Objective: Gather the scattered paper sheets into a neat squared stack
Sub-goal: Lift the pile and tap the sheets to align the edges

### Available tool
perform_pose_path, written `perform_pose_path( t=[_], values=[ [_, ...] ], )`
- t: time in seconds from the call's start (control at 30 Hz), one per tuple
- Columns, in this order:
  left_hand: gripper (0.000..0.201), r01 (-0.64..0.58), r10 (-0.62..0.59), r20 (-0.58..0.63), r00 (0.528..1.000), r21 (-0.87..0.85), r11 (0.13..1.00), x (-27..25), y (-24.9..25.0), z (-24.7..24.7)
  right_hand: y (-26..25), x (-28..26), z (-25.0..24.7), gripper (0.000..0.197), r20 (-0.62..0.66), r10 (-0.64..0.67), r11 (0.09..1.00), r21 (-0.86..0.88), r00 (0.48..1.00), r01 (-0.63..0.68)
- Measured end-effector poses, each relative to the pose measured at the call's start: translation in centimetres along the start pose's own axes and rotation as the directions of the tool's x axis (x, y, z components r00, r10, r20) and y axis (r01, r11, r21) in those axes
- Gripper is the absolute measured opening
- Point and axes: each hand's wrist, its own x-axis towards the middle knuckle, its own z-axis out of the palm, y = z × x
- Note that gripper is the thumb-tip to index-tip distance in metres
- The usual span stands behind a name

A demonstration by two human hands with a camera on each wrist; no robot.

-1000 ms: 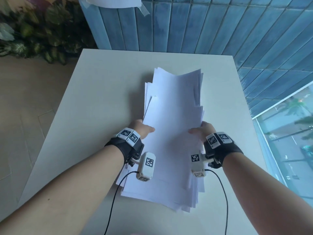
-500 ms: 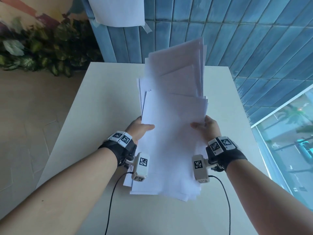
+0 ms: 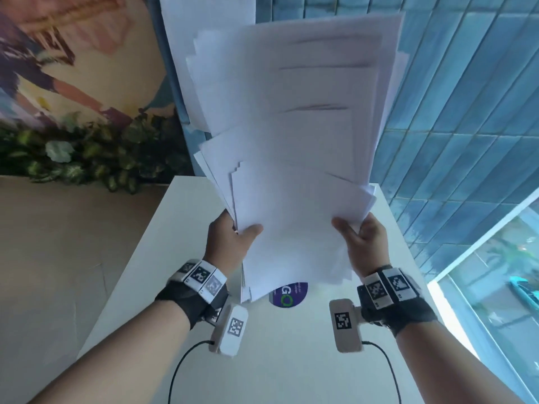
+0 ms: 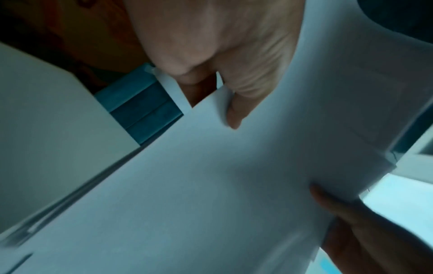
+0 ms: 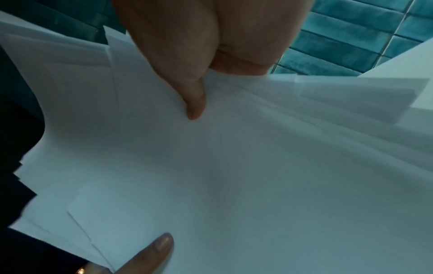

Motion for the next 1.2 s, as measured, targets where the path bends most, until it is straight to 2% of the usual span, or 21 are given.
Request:
perform_pose_path(
  t=[0.07, 0.17, 0.23, 0.3, 0.4, 0.47, 0.53, 0.63, 0.83, 1.0, 1.1, 1.2],
  values=[
    [0.020, -0.067, 0.070, -0.062, 0.996, 0.055, 0.996, -1.1, 0.9, -0.2, -0.3, -0.7, 0.2, 0.014, -0.014, -0.008, 1.000, 0.022, 1.000, 0.008],
    [0.026, -0.115, 0.121, -0.091, 0.989, 0.066, 0.991, -2.3, 1.1, -0.4, -0.1, -1.9, 0.7, 0.013, -0.018, 0.002, 0.997, 0.071, 1.000, -0.001],
    [0.031, -0.129, 0.136, -0.067, 0.988, 0.091, 0.987, -3.1, 0.9, -0.5, 0.2, -2.8, 1.0, 0.013, 0.000, 0.010, 0.997, 0.074, 1.000, -0.010],
    [0.025, -0.122, 0.128, -0.051, 0.990, 0.112, 0.986, -3.8, 0.5, -0.6, 0.4, -3.6, 1.2, 0.013, 0.024, 0.021, 0.998, 0.065, 0.999, -0.023],
    [0.022, -0.106, 0.108, -0.062, 0.992, 0.029, 0.994, -4.1, 0.0, -0.5, 0.8, -4.2, 1.1, 0.022, 0.023, 0.037, 0.998, 0.057, 0.999, -0.038],
    [0.042, -0.095, 0.090, -0.086, 0.992, -0.054, 0.994, -4.0, -0.3, -0.4, 1.1, -4.2, 0.9, 0.032, 0.012, 0.040, 0.995, 0.091, 0.999, -0.041],
    [0.051, -0.088, 0.077, -0.108, 0.991, -0.100, 0.991, -3.8, -0.2, -0.4, 1.3, -4.1, 0.7, 0.039, 0.009, 0.062, 0.994, 0.090, 0.998, -0.062],
    [0.051, -0.093, 0.080, -0.107, 0.991, -0.128, 0.987, -3.7, -0.2, -0.4, 1.7, -3.9, 0.8, 0.032, 0.035, 0.097, 0.994, 0.054, 0.995, -0.099],
    [0.052, -0.117, 0.104, -0.103, 0.989, -0.131, 0.984, -3.3, -0.5, -0.1, 2.2, -3.0, 0.8, 0.046, -0.010, 0.119, 0.990, 0.079, 0.993, -0.118],
    [0.066, -0.155, 0.150, -0.065, 0.987, -0.079, 0.985, -2.8, -0.9, 0.1, 2.4, -2.3, 0.8, 0.054, 0.008, 0.131, 0.988, 0.081, 0.991, -0.131],
    [0.064, -0.106, 0.104, -0.026, 0.994, -0.058, 0.993, -2.6, -1.5, 0.2, 3.0, -2.3, 0.8, 0.058, 0.006, 0.147, 0.987, 0.063, 0.989, -0.147],
    [0.066, -0.029, 0.032, 0.035, 0.999, -0.094, 0.995, -2.6, -2.1, 0.5, 3.9, -2.6, 0.9, 0.047, 0.045, 0.180, 0.983, 0.039, 0.983, -0.182]
  ],
)
